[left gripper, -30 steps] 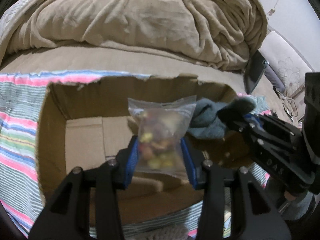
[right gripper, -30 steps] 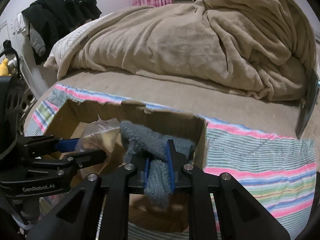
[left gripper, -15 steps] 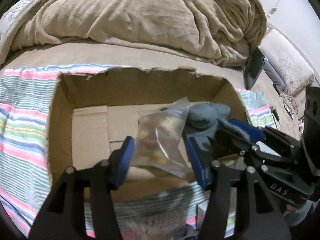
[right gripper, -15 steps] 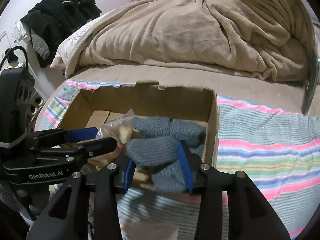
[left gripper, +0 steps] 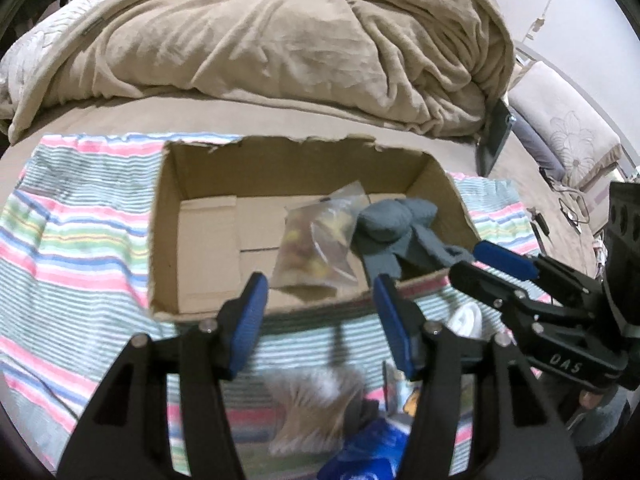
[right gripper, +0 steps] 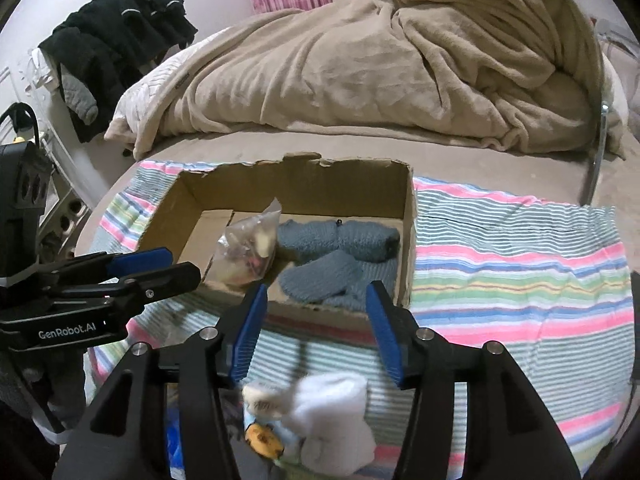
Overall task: Organize objects
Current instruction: 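Move both tools back toward the cotton swabs and white sock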
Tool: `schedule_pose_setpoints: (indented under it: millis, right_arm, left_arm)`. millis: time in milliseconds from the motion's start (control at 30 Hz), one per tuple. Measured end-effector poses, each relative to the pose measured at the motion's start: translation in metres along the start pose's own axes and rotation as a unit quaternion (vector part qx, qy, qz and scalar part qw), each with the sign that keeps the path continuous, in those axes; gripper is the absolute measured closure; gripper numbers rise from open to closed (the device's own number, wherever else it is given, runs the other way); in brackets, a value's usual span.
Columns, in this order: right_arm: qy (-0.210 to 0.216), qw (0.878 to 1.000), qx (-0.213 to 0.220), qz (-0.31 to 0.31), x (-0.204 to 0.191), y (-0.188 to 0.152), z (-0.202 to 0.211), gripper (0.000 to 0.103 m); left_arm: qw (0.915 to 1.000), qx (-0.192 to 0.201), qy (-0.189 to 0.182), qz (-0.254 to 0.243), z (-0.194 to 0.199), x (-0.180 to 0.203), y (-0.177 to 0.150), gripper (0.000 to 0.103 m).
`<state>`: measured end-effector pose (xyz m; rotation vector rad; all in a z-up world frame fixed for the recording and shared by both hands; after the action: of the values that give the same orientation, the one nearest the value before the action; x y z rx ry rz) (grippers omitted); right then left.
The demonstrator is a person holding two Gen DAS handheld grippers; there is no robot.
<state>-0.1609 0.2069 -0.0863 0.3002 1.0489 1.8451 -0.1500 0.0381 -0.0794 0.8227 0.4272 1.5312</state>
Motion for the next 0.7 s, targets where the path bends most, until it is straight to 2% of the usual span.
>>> schedule_pose_setpoints:
  millis: [67, 433, 700]
  right_arm:
    - [-0.002, 1.0, 0.003, 0.003, -0.003, -0.001, 0.007, 0.039]
    - [-0.007, 1.0, 0.021, 0.013, -0.018, -0.005, 0.046, 0.037]
    - [-0.01, 1.0, 0.019, 0.012, -0.021, -0.019, 0.063, 0.037]
  left_arm:
    - [1.0, 0.007, -0.001, 0.0, 0.009, 0.0, -0.002, 0.036]
    - [0.9996, 0.027, -0.009, -0.002, 0.045, 0.002, -0.022, 0.034]
    - [0.9999, 0.015, 0.0, -0.005, 0.056, -0.003, -0.045, 0.034]
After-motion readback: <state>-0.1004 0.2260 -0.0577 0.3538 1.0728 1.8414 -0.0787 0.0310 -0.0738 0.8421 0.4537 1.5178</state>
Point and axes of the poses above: each gripper's, at about its wrist camera, not at the fingertips, and z roughly against the way its jaws point, x to its right, y to its top, the point moved 2 cm from there along -z, roughly the way its jaws point, and after that the axes turned 10 degrees about x, right-handed, at the moved point
